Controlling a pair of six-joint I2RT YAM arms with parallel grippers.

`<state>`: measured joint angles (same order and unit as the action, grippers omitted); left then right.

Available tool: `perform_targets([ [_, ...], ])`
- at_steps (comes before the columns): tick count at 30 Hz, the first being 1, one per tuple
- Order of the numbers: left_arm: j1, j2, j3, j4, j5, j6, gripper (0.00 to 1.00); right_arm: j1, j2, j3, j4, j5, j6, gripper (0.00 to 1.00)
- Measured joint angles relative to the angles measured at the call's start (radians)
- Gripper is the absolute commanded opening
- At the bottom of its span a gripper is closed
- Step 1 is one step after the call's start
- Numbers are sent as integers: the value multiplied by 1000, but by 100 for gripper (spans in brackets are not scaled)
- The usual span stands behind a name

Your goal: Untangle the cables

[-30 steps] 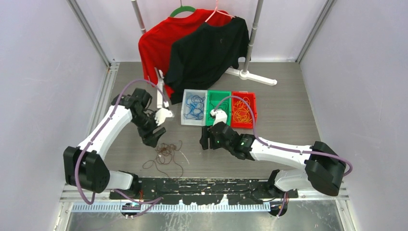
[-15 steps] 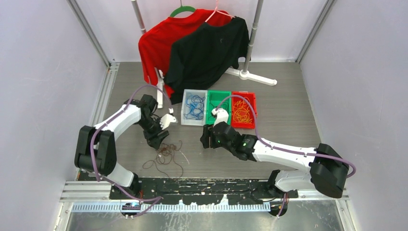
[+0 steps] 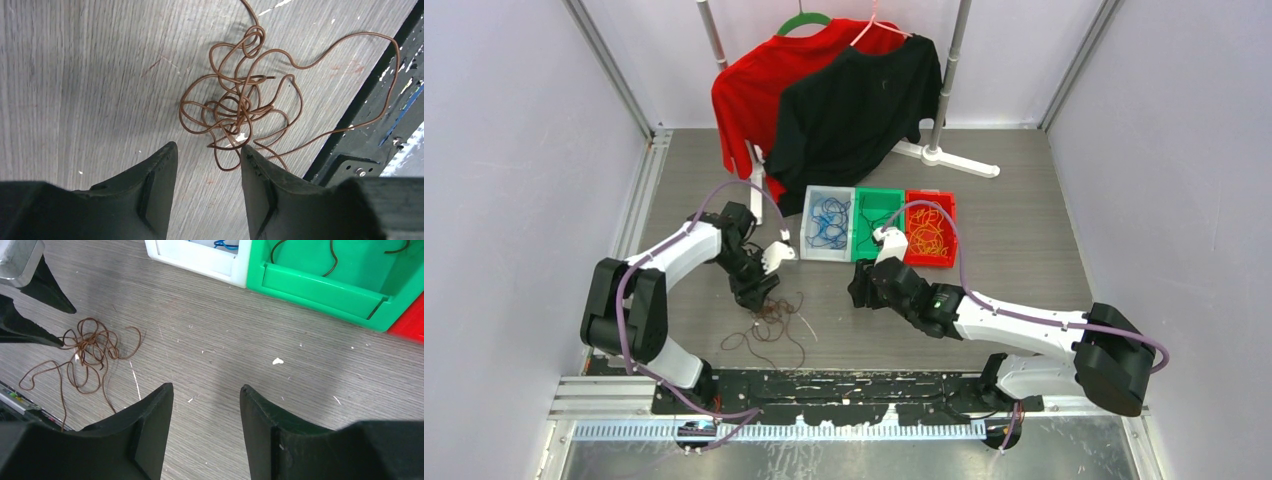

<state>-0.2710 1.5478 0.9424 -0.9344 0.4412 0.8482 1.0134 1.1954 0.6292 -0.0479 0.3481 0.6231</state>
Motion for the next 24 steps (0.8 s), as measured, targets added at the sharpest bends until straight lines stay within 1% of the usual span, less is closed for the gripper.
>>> perform_targets([
  [5,-4,-4,-1,-40,26,84,58,0,0,0,3,2,12,55],
  [7,-4,-7,0,-64,31,122,58,0,0,0,3,2,13,54],
  [10,-4,-10,0,-83,35,143,55,0,0,0,3,2,18,51],
  [12,-4,-10,0,-75,35,138,51,0,0,0,3,2,23,49],
  [18,-5,-10,0,3,34,93,33,0,0,-3,16,1,36,42],
  [19,-5,-10,0,16,34,89,32,0,0,-4,18,1,37,42],
  [22,-5,-10,0,37,39,74,30,0,0,-9,21,0,38,42],
  [23,-5,-10,0,37,42,72,28,0,0,-9,21,0,38,42],
  [24,-5,-11,-1,36,46,74,23,0,0,-10,24,0,38,42],
])
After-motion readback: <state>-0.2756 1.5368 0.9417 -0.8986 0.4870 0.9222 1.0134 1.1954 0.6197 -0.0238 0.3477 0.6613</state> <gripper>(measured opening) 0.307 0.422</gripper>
